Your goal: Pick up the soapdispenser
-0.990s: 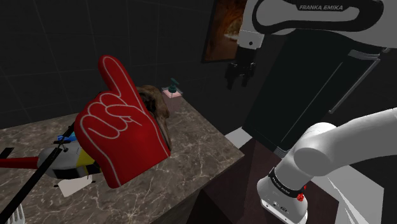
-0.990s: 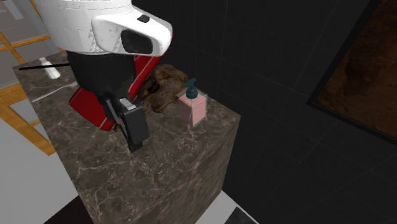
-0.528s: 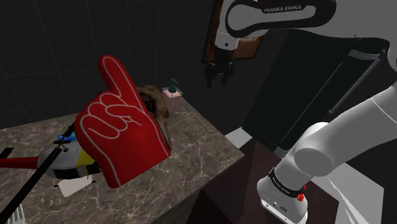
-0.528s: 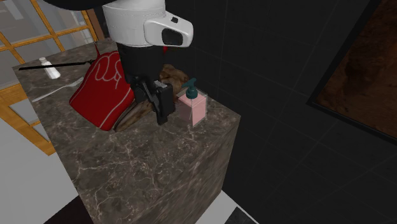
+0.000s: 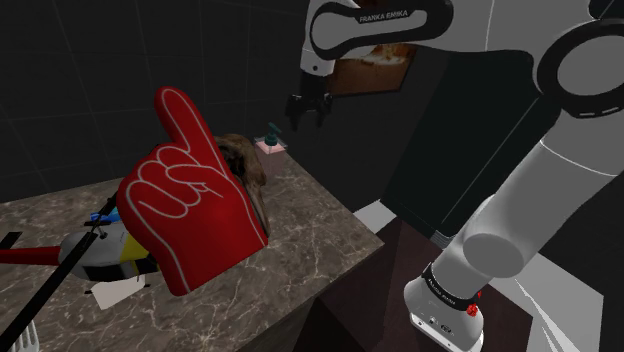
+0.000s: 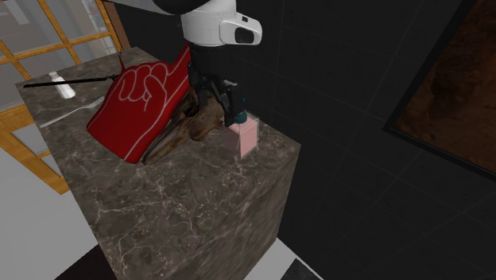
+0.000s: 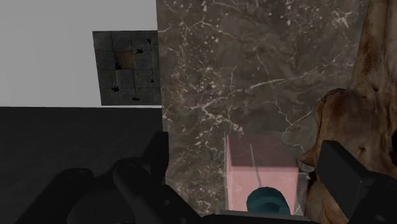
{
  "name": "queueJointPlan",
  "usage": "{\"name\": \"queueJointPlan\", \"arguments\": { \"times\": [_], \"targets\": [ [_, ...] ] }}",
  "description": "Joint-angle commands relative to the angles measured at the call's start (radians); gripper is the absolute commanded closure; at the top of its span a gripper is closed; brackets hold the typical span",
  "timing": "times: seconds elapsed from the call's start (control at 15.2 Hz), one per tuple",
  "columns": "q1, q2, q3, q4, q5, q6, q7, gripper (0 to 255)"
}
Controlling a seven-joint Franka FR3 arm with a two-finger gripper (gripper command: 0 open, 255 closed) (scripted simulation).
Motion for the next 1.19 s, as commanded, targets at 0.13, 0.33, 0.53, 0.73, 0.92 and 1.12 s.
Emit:
{"name": "queueJointPlan", "arguments": {
  "times": [0.13, 0.33, 0.53, 0.73, 0.92, 1.12],
  "targets": [
    [0.013, 0.151, 0.010, 0.145, -0.025, 0.022, 0.022, 0],
    [0.028, 0.267, 0.015, 0.277, -0.045, 0.017, 0.039, 0],
    [0.036, 0.324, 0.016, 0.334, -0.055, 0.023, 0.046, 0],
    [0.036, 0.332, 0.015, 0.304, -0.056, 0.061, 0.047, 0],
    [0.036, 0.344, 0.015, 0.273, -0.058, 0.104, 0.048, 0],
    [0.035, 0.342, 0.015, 0.270, -0.058, 0.105, 0.047, 255]
  ]
}}
